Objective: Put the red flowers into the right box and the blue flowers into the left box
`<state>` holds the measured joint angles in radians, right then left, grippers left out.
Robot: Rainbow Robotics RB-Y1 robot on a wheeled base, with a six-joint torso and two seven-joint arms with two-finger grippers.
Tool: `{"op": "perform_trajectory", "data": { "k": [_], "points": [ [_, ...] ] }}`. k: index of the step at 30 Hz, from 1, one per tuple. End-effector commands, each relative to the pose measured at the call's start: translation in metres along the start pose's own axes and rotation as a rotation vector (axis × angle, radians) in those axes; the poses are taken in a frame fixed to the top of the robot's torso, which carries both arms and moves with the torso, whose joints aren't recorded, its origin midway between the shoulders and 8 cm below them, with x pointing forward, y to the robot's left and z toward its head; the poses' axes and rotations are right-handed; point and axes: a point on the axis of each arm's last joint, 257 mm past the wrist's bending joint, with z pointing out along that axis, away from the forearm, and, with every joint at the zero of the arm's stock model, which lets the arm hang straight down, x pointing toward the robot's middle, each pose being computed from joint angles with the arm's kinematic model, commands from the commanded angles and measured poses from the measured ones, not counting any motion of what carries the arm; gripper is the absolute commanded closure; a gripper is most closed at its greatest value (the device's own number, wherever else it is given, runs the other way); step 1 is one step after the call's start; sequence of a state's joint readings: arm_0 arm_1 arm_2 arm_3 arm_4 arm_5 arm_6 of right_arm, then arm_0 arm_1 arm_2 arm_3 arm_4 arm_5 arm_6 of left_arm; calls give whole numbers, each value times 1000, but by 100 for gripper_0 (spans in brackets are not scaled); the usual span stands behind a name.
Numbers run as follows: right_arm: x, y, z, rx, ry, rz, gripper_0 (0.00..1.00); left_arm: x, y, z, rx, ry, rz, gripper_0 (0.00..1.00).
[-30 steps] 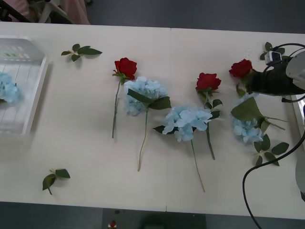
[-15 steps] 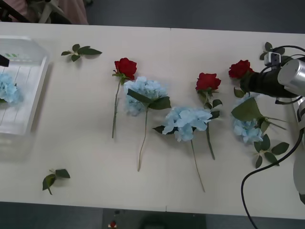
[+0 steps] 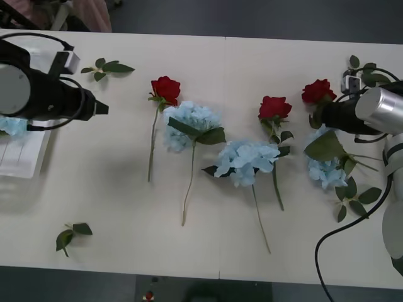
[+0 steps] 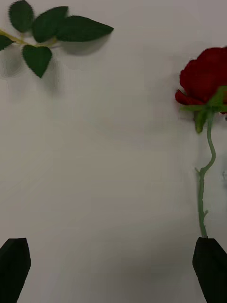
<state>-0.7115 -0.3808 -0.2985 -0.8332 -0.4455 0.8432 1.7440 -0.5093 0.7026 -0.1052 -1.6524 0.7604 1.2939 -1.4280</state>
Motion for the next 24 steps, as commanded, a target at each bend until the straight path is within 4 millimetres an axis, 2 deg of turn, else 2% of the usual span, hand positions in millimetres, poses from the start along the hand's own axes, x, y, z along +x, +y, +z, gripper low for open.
{"op": "perform_trajectory", "data": {
  "k": [1,2,3,5,11,15,18,24],
  "points": [
    [-6,6,-1,-8,-13,28,69,-22,-31,11,3,-53,20,0],
    [-6,7,-1,-8,-14,24,82,-22,-38,17,8,-53,26,0],
    [-6,7,-1,-9,-15,27,90,-24,-44,23,8,-56,32,0],
    [-6,7,-1,-8,-14,24,100,-27,-56,36,-1,-53,53,0],
    [-6,4,-2,-5,-7,23,100,-37,-83,67,-27,-79,70,0],
    [-21,-4,-16,0,-3,9,100,-45,-90,76,-9,-98,52,0],
    [-39,-13,-37,3,3,-5,100,-44,-87,79,-14,-96,48,0],
    [-79,-34,-92,27,-2,-48,100,-38,-94,97,-9,-109,71,0]
  ]
}}
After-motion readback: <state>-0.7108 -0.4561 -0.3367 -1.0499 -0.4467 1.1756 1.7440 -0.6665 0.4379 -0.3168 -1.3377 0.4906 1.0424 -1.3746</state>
